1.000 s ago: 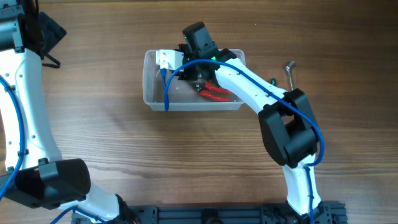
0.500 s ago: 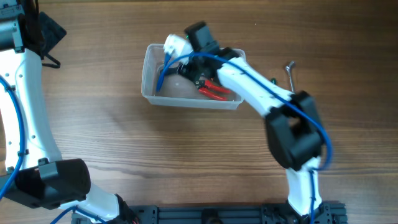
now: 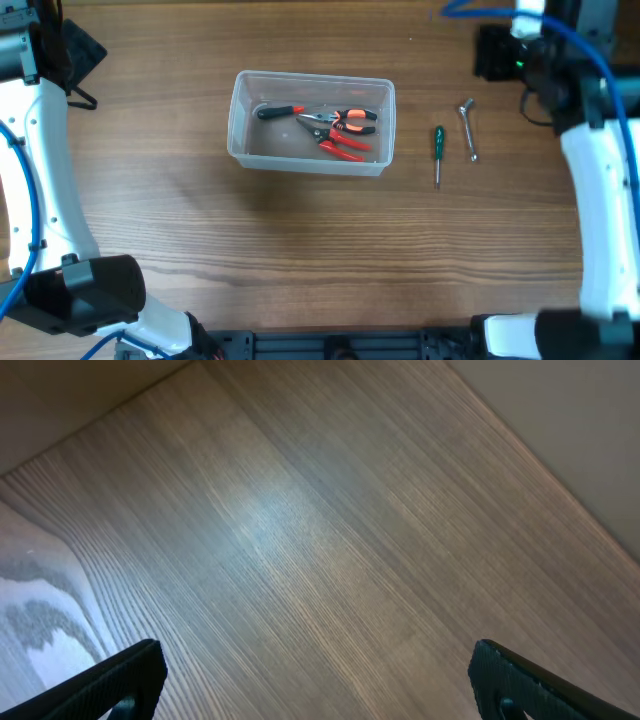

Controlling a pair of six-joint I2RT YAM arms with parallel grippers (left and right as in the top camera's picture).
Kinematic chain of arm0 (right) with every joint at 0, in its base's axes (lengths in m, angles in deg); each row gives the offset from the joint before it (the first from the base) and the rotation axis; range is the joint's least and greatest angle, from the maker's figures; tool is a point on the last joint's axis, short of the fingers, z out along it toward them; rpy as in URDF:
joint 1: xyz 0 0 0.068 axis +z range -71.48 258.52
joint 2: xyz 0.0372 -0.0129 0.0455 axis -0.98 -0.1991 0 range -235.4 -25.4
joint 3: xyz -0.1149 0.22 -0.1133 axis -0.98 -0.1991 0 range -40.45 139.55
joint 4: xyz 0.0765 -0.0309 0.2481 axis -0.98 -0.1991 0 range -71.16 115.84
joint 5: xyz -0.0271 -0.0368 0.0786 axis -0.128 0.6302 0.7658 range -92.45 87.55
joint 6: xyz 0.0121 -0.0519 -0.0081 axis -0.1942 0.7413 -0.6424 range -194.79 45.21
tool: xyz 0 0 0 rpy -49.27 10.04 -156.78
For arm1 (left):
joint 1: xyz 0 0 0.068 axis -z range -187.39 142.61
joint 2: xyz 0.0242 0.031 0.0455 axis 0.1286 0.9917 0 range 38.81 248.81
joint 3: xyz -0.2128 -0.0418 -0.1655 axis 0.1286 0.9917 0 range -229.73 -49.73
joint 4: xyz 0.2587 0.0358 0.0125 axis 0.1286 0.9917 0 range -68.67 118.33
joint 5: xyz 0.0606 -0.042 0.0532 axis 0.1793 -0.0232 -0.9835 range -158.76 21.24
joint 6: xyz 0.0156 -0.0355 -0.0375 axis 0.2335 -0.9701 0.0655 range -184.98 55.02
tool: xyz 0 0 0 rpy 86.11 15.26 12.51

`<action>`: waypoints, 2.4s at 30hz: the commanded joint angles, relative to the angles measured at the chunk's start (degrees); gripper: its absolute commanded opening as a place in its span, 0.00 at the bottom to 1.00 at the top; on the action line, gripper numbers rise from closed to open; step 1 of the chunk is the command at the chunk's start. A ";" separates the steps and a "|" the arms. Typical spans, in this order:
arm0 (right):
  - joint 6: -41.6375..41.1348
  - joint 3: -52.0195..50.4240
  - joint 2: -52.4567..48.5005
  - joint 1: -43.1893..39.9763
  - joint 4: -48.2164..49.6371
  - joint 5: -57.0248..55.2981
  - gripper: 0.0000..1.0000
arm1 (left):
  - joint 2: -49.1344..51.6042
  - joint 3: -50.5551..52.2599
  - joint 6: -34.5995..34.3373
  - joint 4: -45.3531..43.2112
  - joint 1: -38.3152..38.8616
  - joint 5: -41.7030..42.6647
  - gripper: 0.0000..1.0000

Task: Pack container
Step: 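Lower the screwdriver into the container, open the right gripper, retract, then lower the right gripper onto the silver socket wrench and grasp it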

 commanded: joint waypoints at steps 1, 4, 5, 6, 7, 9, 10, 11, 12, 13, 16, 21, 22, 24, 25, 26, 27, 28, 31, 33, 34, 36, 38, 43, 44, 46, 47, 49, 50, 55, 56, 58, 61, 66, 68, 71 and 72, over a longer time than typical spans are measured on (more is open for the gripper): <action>-6.23 -3.54 -7.82 -5.66 -3.02 0.59 0.74 | -0.24 -0.52 0.26 0.00 -0.31 0.09 1.00; -6.03 -3.72 -12.22 -7.39 -2.99 4.20 0.56 | -0.24 -0.52 0.26 0.00 -0.31 0.09 1.00; -5.75 -3.72 -13.81 -7.48 -2.73 4.85 0.49 | -0.24 -0.52 0.26 0.00 -0.31 0.09 1.00; -4.04 -3.72 -15.39 -7.48 -1.99 5.62 0.47 | -0.24 -0.52 0.26 0.00 -0.31 0.09 1.00; -1.11 -3.72 -17.38 -7.32 -1.22 6.29 0.48 | -0.24 -0.52 0.26 0.00 -0.31 0.09 1.00; 1.86 -3.72 -20.44 -7.04 -0.70 7.34 0.48 | -0.24 -0.52 0.24 0.00 -0.31 0.09 1.00; 3.21 -3.72 -22.18 -6.88 -0.94 7.91 0.48 | -0.24 -0.52 0.26 0.00 -0.31 0.09 1.00; 3.93 -3.72 -23.93 -6.67 -1.36 8.09 0.48 | -0.24 -0.52 0.26 0.00 -0.31 0.09 1.00; 4.63 -3.72 -25.49 -6.54 -1.90 8.41 0.48 | -0.24 -0.52 0.26 0.00 -0.31 0.09 1.00; 5.07 -3.72 -27.47 -6.29 -2.47 8.35 0.48 | -0.24 -0.52 0.26 0.00 -0.31 0.09 1.00; 5.95 -3.74 -31.01 -6.05 -2.91 8.31 0.47 | -0.24 -0.52 0.26 0.00 -0.31 0.09 1.00; 6.21 -3.76 -34.45 -6.05 -1.53 8.07 0.34 | -0.24 -0.52 0.26 0.00 -0.31 0.09 1.00; 6.67 -3.76 -34.58 -6.05 -1.11 8.02 0.34 | -0.24 -0.52 0.26 0.00 -0.31 0.09 1.00; 7.02 -3.76 -34.58 -6.05 -0.20 7.87 0.35 | -0.24 -0.52 0.26 0.00 -0.31 0.09 1.00; 7.06 -3.76 -34.58 -6.05 0.22 7.85 0.35 | -0.24 -0.52 0.24 0.00 -0.31 0.09 1.00; 7.30 -3.76 -34.58 -6.05 0.57 7.85 0.36 | -0.24 -0.52 0.26 0.00 -0.31 0.07 1.00; 7.39 -3.82 -34.69 -6.05 0.94 7.85 0.35 | -0.24 -0.52 0.26 0.00 -0.31 0.09 1.00; 7.41 -3.89 -34.69 -6.05 1.16 7.85 0.36 | -0.24 -0.52 0.26 0.00 -0.31 0.09 1.00; 7.50 -4.55 -34.71 -6.05 2.64 6.60 0.36 | -0.24 -0.52 0.26 0.00 -0.31 0.09 1.00; 7.52 -5.03 -34.84 -6.05 3.67 4.81 0.36 | -0.24 -0.52 0.24 0.00 -0.31 0.09 1.00; 7.74 -5.33 -34.86 -6.05 4.20 4.55 0.36 | -0.24 -0.52 0.26 0.00 -0.31 0.09 1.00; 8.81 -5.64 -35.08 -6.05 4.74 4.63 0.36 | -0.24 -0.52 0.26 0.00 -0.31 0.09 1.00; 8.94 -5.64 -35.41 -6.05 4.92 4.63 0.35 | -0.24 -0.52 0.26 0.00 -0.31 0.09 1.00; 8.85 -5.64 -36.37 -6.05 5.40 4.63 0.33 | -0.24 -0.52 0.26 0.00 -0.31 0.09 1.00; 8.76 -5.64 -36.63 -6.05 5.64 4.63 0.33 | -0.24 -0.52 0.26 0.00 -0.31 0.09 1.00; 8.76 -5.64 -37.07 -6.05 5.90 4.66 0.32 | -0.24 -0.52 0.26 0.00 -0.31 0.09 1.00; 8.74 -5.64 -37.24 -6.05 5.88 4.68 0.31 | -0.24 -0.52 0.24 0.00 -0.31 0.09 1.00; 8.74 -5.64 -37.75 -6.05 5.77 4.85 0.30 | -0.24 -0.52 0.26 0.00 -0.31 0.09 1.00; 8.72 -5.64 -37.86 -6.05 5.77 4.90 0.29 | -0.24 -0.52 0.24 0.00 -0.31 0.09 1.00; 8.46 -5.64 -38.05 -6.05 6.34 4.87 0.25 | -0.24 -0.52 0.26 0.00 -0.31 0.09 1.00; 8.48 -5.64 -38.05 -6.05 6.38 4.87 0.22 | -0.24 -0.52 0.26 0.00 -0.31 0.09 1.00; 8.22 -5.64 -38.05 -6.05 6.36 4.94 0.13 | -0.24 -0.52 0.26 0.02 -0.31 0.07 1.00; 7.30 -5.64 -38.05 -6.05 6.21 5.09 0.04 | -0.24 -0.52 0.26 0.00 -0.31 0.09 1.00; 6.93 -5.64 -38.05 -6.05 5.64 5.27 0.04 | -0.24 -0.52 0.26 0.00 -0.31 0.09 1.00; 6.80 -5.62 -37.83 -6.12 5.44 5.25 0.04 | -0.24 -0.52 0.26 0.00 -0.31 0.09 1.00; 6.80 -5.05 -36.83 -6.14 4.63 5.05 0.04 | -0.24 -0.52 0.24 0.00 -0.31 0.09 1.00; 6.80 -4.37 -36.24 -6.12 4.09 5.05 0.04 | -0.24 -0.52 0.26 0.00 -0.31 0.09 1.00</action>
